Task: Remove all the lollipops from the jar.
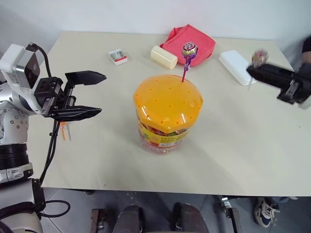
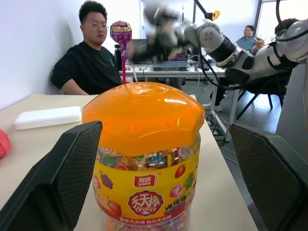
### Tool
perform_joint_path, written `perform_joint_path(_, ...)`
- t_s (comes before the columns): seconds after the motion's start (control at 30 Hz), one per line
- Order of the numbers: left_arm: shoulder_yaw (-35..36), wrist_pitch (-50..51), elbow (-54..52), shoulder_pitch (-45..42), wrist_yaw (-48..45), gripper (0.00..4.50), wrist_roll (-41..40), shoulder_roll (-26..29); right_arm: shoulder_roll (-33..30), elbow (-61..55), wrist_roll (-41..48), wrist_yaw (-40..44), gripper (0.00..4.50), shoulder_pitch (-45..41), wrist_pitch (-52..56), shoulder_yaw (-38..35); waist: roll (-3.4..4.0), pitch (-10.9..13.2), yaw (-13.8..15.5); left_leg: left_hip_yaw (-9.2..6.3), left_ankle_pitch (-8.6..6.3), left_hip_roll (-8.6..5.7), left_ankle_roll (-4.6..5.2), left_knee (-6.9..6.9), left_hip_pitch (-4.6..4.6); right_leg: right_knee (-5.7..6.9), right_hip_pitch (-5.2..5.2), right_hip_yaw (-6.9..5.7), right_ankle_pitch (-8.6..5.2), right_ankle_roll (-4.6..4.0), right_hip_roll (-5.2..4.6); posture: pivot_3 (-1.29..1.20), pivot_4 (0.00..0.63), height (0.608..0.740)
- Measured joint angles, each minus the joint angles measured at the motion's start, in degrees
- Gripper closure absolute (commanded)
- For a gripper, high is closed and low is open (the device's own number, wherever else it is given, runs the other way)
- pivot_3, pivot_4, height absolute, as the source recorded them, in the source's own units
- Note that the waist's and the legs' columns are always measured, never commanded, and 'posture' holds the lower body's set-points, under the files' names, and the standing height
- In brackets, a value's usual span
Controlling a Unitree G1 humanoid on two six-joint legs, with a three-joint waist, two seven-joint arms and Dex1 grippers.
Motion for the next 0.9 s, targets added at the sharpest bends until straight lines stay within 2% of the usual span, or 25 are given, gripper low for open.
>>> perform_joint_path(0.13, -0.3, -0.51, 0.17, -0.02, 0.0, 0.0, 0.0, -0.05, -0.98, 4.71, -6.55, -0.43, 4.46, 6.94, 2.91, 4.0, 0.0, 0.0, -0.07, 0.05, 0.0, 0.0, 0.0, 0.0, 0.0, -0.01, -0.03, 0.03, 0.0, 0.0, 0.0, 0.0, 0.15, 0.74)
perform_joint_path(0.27, -0.99, -0.87, 0.37, 0.0, 0.01, 0.0, 0.0, -0.46, -0.35, 10.7, -13.1, -3.51, 4.46, 9.03, 3.3, 7.68, 0.0, 0.0, -0.01, 0.05, 0.0, 0.0, 0.0, 0.0, 0.0, -0.01, -0.03, 0.03, 0.0, 0.0, 0.0, 0.0, 0.15, 0.74)
perform_joint_path(0.5, -0.83, -0.24, 0.3, 0.27, 0.07, 0.0, -0.03, 0.78, 4.61, 17.84, -19.51, -6.24, 4.46, 10.17, 2.28, 9.37, 0.01, 0.0, -0.14, 0.06, 0.0, 0.01, 0.0, 0.0, 0.0, -0.01, -0.05, 0.04, 0.0, 0.0, 0.0, 0.0, 0.15, 0.74)
perform_joint_path(0.6, -0.4, 1.04, 0.11, 0.46, 0.55, 0.0, -0.21, 1.73, 5.66, 19.16, -20.93, -6.44, 3.74, 10.04, 1.39, 9.27, 0.01, 0.0, -0.08, 0.05, 0.0, 0.01, 0.0, 0.0, 0.0, -0.01, -0.05, 0.04, 0.0, 0.0, 0.0, 0.0, 0.15, 0.74)
perform_joint_path(0.73, 0.86, 2.74, -0.07, 2.04, 1.78, 0.0, -0.21, 3.84, 6.19, 19.37, -22.4, -6.23, 2.4, 11.52, 0.91, 8.65, 0.01, 0.0, -0.07, 0.06, 0.0, 0.01, 0.0, -0.01, 0.0, -0.01, -0.05, 0.06, 0.0, 0.0, 0.0, 0.0, 0.15, 0.74)
perform_joint_path(0.9, 1.79, 3.39, -0.24, 4.44, 2.14, 0.0, -0.21, 5.07, 7.04, 16.2, -22.07, -4.97, 0.64, 15.49, 0.19, 3.76, 0.01, 0.0, 0.01, 0.06, 0.0, 0.01, -0.01, -0.01, 0.0, -0.01, -0.05, 0.06, 0.0, 0.0, 0.0, 0.0, 0.15, 0.74)
